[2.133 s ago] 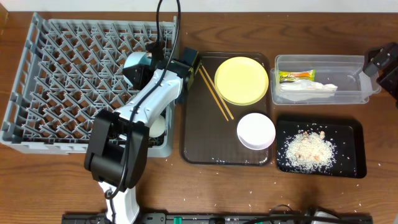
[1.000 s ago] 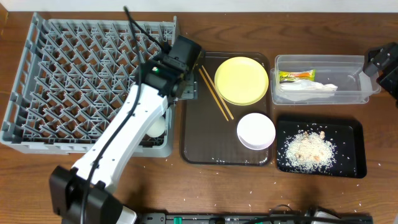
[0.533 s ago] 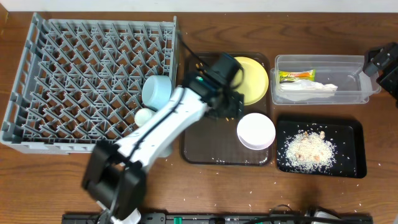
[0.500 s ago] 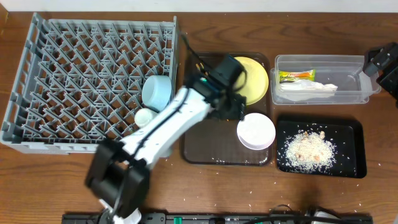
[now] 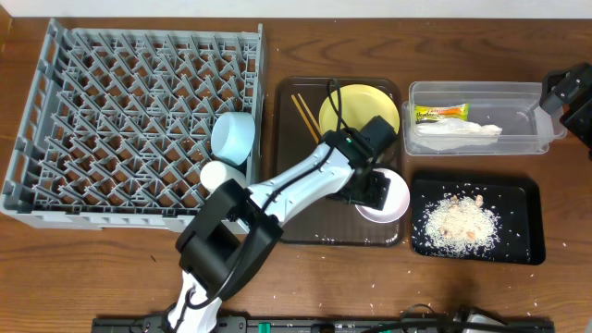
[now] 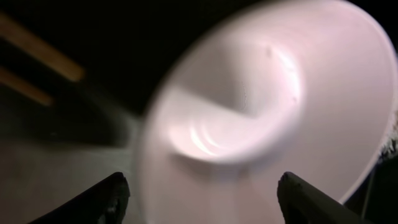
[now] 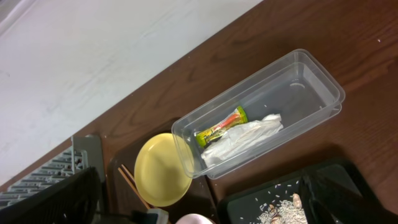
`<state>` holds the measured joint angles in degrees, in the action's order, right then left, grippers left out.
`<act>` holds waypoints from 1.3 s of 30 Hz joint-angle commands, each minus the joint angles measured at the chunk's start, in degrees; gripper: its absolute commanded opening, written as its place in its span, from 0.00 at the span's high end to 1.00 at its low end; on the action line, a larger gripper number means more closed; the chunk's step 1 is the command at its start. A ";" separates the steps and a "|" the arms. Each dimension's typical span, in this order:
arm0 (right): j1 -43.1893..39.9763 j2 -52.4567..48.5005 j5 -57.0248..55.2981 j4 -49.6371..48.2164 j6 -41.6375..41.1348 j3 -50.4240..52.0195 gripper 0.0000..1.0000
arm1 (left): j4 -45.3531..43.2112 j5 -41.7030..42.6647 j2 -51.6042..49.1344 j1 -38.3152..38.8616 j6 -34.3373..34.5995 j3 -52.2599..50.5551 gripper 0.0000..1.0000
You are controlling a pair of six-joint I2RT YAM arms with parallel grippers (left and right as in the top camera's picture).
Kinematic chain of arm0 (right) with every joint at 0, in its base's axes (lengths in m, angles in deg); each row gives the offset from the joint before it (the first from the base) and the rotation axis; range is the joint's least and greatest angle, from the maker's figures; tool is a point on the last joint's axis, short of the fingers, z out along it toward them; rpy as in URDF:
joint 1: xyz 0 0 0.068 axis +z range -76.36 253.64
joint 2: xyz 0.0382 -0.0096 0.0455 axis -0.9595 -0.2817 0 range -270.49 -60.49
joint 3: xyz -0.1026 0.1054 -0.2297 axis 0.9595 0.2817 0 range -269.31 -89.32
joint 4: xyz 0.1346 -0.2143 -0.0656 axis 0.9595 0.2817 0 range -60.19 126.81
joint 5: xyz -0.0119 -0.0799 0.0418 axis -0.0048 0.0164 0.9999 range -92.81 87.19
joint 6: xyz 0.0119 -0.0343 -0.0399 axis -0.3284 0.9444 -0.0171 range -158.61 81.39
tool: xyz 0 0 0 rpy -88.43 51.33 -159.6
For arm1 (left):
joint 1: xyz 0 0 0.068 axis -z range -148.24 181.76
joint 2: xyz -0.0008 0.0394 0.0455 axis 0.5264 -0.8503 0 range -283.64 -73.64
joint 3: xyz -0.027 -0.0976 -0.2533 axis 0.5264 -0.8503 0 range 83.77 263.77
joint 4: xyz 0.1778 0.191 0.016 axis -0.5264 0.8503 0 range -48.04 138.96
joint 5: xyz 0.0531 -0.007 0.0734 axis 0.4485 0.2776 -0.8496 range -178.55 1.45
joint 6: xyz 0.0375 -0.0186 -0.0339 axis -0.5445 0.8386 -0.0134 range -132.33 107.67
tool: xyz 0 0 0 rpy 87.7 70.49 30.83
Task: Sort waste into correct bins and load items into the dishwasher
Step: 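Reach left gripper to the pink bowl and grasp its rim, then carry pink bowl to the back of the rack with left gripper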
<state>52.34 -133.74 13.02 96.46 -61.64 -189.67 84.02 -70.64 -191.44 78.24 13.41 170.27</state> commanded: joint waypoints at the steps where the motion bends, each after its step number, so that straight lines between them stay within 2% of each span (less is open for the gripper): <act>1: -0.39 0.02 0.04 0.09 -0.09 0.04 0.01 | 0.24 0.20 -1.27 -2.78 2.08 -0.72 0.24; 5: -0.39 0.00 0.04 0.09 -0.09 0.04 0.01 | -0.13 1.36 -2.36 -2.82 2.01 -0.72 0.27; 10: -0.39 0.02 0.04 0.09 -0.09 0.04 0.01 | -0.66 1.57 -2.43 -2.80 1.99 -0.72 0.40; 14: -0.39 0.02 0.04 0.09 -0.09 0.04 0.01 | -0.90 1.57 -2.51 -2.80 1.99 -0.74 0.44; 25: -0.39 0.02 0.04 0.09 -0.09 0.04 0.01 | -1.51 4.55 -3.96 -4.07 1.36 -0.74 0.77; 28: -0.39 0.02 0.04 0.09 -0.09 0.04 0.01 | -1.51 5.75 -4.46 -4.94 1.42 -0.74 0.91; 35: -0.39 0.02 0.04 0.09 -0.09 0.04 0.01 | -0.85 8.90 -4.46 -8.35 2.82 -0.72 0.93; 39: -0.39 0.02 0.04 0.09 -0.09 0.04 0.01 | -0.63 13.05 -3.23 -10.75 0.31 -0.68 0.93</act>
<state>52.34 -133.74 13.02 96.46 -61.64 -189.67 83.08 -62.55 -195.27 69.74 15.27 170.24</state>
